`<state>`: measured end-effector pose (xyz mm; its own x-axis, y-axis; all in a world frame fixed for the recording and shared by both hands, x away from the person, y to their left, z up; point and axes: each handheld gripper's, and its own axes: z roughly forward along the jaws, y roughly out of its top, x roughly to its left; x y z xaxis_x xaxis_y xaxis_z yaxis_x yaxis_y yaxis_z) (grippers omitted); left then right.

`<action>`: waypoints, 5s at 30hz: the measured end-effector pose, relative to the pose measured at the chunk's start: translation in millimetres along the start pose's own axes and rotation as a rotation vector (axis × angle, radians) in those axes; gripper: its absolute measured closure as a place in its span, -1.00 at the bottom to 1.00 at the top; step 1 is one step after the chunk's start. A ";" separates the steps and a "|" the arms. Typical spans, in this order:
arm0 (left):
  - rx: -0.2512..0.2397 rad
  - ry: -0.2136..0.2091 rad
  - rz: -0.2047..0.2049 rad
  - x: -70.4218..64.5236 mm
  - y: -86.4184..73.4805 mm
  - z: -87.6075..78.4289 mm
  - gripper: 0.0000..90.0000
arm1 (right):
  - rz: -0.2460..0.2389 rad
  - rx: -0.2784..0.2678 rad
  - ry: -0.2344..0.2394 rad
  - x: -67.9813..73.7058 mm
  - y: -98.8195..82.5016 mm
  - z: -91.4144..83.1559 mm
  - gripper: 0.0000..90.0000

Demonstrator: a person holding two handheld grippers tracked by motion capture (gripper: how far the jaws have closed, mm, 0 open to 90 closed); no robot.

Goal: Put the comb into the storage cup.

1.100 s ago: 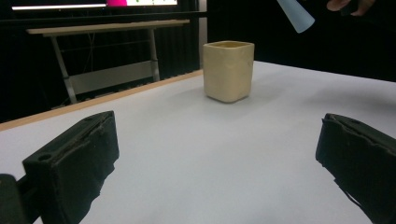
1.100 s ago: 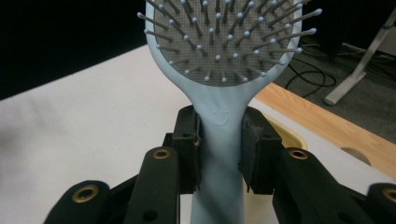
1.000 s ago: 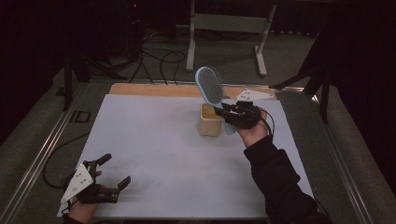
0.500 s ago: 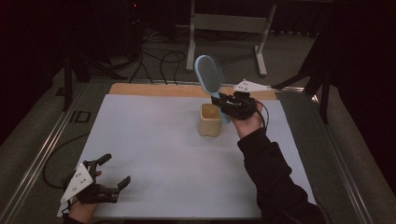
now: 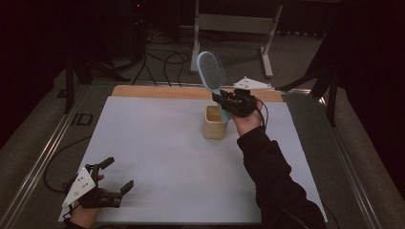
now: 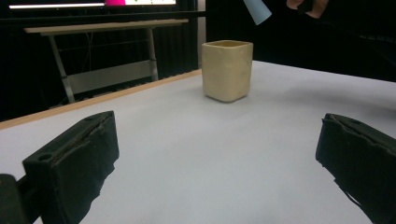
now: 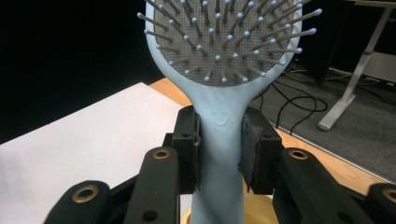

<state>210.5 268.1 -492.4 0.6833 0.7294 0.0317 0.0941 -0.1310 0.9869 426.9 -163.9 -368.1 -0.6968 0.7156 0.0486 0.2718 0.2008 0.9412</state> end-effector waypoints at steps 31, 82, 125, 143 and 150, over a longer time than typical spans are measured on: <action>0.001 -0.010 -0.005 1.0 -1.2 -0.3 -1.00 | 0.051 -0.116 -0.013 -16.8 -2.1 28.9 0.57; 0.002 -0.019 -0.013 0.9 -2.2 1.9 -1.00 | 0.098 -0.067 0.000 -27.6 -54.0 52.3 0.57; 0.014 -0.029 -0.015 -0.1 -2.8 4.1 -1.00 | 0.077 -0.084 -0.009 -24.6 -65.9 38.1 -0.13; 0.017 -0.029 -0.011 -0.9 -2.2 4.5 -1.00 | 0.051 -0.089 0.048 -15.9 -60.9 20.6 -0.80; 0.015 -0.026 -0.011 -0.8 -1.9 4.2 -1.00 | 0.066 -0.068 0.068 -13.0 -53.4 18.0 -0.80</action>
<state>212.8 264.9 -495.0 0.7005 0.7134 0.0161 0.1128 -0.1330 0.9847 433.3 -171.8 -425.0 -0.7230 0.6782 0.1315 0.2743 0.1071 0.9557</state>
